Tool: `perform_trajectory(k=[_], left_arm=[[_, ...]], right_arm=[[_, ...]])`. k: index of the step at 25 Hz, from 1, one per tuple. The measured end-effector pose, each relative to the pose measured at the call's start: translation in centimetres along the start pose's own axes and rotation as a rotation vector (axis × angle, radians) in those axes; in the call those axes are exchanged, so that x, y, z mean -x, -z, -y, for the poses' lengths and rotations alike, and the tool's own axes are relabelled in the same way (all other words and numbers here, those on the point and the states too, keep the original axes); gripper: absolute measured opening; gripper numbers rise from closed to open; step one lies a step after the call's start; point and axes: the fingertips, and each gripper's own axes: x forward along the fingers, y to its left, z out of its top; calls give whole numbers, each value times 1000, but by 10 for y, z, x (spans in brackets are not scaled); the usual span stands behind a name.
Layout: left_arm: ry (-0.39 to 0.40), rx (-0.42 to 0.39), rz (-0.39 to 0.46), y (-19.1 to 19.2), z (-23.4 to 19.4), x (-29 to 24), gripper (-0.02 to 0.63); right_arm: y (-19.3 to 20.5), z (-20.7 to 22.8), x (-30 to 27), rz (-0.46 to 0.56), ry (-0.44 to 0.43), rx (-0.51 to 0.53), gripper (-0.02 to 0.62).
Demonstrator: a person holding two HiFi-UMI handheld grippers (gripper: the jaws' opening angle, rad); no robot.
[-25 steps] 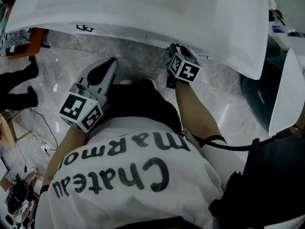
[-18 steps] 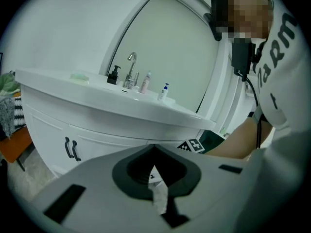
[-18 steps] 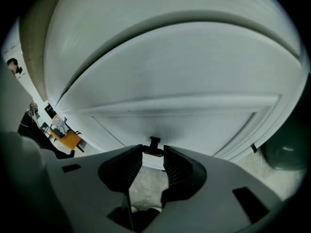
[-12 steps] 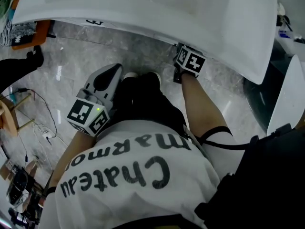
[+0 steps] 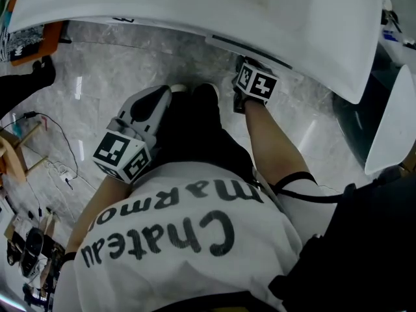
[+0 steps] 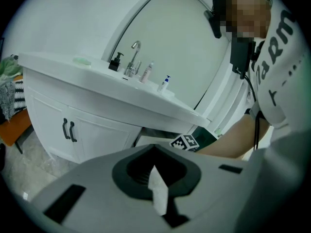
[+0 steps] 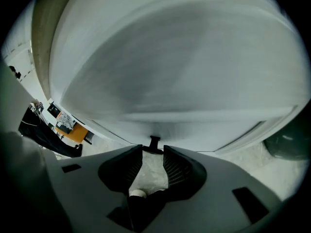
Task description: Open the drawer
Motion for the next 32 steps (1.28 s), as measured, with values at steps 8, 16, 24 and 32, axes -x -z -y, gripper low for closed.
perform_trajectory(k=[8,16,24,32], left_arm=[[51,-32,-55,10,6,1,8],[90,-71,-74,11,14,3,8],[114,-79,-100,19,18,6,8],[141,-96,-117,28,20,9,8]], right_arm=[[4,-1,3,-20,-13,-11,141],[35,-7,14,-56,-30,-3,141],[54,-11,23,-63,-25,-10,141],[64,-11,26,-61,-19,-16,141]])
